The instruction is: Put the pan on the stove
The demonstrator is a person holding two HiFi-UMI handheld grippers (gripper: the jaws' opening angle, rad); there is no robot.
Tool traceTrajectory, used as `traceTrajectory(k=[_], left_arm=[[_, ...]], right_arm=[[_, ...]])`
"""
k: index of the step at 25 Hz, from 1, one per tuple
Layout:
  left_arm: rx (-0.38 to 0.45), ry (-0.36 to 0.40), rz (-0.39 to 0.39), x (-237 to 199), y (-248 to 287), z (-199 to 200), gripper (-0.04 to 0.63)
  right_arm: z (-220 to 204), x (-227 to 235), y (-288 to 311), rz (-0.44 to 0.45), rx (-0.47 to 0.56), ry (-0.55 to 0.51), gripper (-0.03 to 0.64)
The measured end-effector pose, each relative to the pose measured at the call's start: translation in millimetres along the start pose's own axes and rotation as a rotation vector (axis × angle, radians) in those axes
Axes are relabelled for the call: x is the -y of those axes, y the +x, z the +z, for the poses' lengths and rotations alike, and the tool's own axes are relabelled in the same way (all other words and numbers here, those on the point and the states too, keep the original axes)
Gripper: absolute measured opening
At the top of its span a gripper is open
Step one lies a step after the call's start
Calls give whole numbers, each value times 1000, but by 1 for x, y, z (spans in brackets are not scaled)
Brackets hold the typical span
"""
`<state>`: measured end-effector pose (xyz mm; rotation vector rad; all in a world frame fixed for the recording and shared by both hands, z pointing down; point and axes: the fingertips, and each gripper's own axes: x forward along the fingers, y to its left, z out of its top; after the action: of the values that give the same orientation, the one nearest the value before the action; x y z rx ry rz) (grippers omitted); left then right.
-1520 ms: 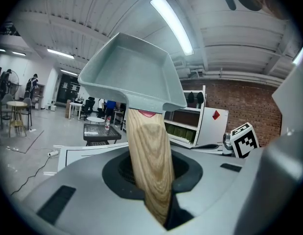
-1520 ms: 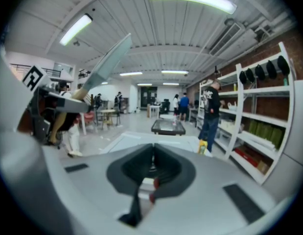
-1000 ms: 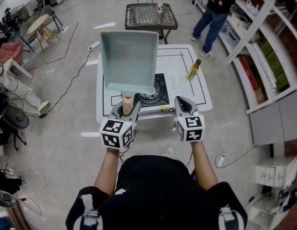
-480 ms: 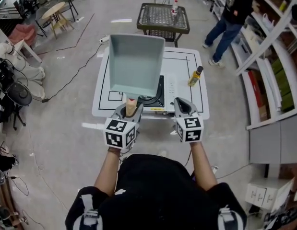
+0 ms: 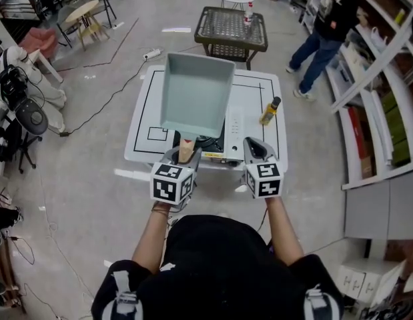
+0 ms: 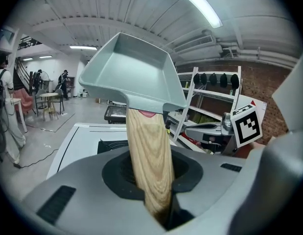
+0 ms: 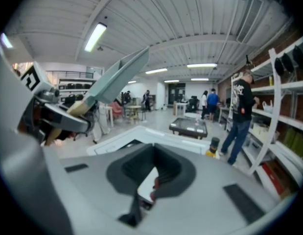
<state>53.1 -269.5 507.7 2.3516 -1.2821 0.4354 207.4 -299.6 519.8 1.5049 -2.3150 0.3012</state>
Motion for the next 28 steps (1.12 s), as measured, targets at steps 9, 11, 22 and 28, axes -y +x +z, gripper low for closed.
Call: traceTrajectory(k=[9,11,22,28], left_arm=[[-83,-69,24,-5,22,-28,98],[-101,-77,28,-5,26,-35,98],[-255,-164,46,-17,57,-88,98],[-313,-242,75,-23,70,-107,98]], right_arm=[[-17,4,8,25,-30,-15,35],[-22,7,9,27,-41,-11,35],[-42,15,10,28,-76,17,35],[-52,11,12,43,-103,13,35]])
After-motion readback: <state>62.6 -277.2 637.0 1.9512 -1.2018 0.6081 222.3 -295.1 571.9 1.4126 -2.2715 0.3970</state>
